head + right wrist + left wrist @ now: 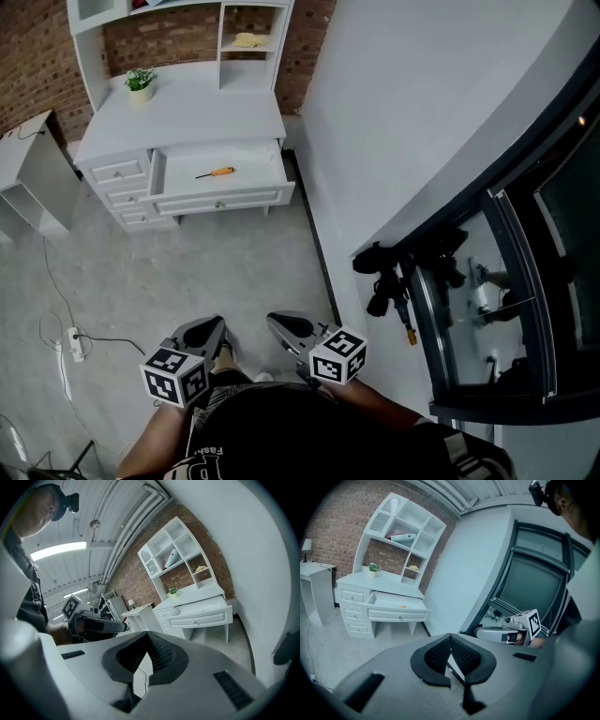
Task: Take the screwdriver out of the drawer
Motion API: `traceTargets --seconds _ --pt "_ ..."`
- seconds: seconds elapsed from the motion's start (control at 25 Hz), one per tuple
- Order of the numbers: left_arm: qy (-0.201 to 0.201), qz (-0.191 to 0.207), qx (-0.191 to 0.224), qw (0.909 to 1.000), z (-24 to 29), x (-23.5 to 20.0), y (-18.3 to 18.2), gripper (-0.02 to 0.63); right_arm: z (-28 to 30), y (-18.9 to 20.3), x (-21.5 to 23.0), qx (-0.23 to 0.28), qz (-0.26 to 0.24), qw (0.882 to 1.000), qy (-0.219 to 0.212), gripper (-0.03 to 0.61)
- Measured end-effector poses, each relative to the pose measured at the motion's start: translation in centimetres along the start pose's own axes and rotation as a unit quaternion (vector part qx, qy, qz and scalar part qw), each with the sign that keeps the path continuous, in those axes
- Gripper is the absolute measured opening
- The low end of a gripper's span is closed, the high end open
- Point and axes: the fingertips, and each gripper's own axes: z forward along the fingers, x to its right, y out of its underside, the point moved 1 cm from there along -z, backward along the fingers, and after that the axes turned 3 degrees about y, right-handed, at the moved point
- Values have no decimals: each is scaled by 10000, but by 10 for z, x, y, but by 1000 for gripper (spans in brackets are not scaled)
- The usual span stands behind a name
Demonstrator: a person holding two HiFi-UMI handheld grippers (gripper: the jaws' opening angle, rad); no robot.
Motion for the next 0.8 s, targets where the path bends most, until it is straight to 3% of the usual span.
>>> traceTargets --seconds 0.8 --pt "11 -87 212 9997 48 -131 -111 15 127 -85 57 -267 -106 9995 140 6"
